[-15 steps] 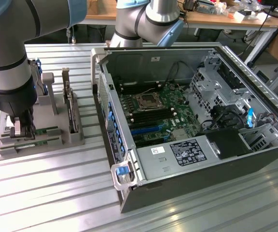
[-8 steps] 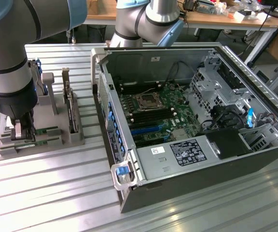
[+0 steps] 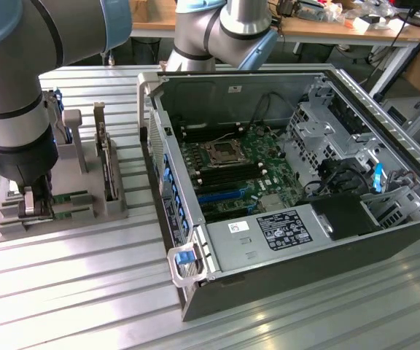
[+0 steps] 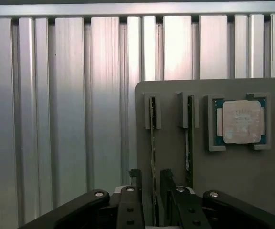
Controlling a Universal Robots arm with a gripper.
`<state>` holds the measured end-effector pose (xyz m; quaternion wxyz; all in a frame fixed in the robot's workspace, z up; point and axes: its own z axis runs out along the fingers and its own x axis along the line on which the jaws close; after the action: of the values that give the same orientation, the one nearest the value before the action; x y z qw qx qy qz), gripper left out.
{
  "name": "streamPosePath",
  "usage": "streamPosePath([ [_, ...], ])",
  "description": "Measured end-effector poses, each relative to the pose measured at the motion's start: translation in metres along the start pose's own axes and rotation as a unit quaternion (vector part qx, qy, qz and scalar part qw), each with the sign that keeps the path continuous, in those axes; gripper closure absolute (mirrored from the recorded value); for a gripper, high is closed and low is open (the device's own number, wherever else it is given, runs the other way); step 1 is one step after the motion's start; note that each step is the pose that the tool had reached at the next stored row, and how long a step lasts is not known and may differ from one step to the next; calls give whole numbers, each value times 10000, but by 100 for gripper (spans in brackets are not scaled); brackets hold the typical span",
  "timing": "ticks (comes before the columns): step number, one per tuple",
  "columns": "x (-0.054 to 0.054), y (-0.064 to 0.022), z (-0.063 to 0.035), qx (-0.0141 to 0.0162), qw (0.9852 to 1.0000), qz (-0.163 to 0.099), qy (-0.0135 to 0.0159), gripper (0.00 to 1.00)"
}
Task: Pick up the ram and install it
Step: 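Pick up the ram and move it above insertion slot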
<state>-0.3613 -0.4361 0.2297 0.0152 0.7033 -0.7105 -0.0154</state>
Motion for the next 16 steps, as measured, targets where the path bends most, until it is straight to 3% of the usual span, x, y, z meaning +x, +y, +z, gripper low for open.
streamPosePath([
  [9, 1, -41, 72, 1, 9998, -209, 71, 70],
  [16, -55, -44, 132, 1, 9997, -234, 83, 70],
])
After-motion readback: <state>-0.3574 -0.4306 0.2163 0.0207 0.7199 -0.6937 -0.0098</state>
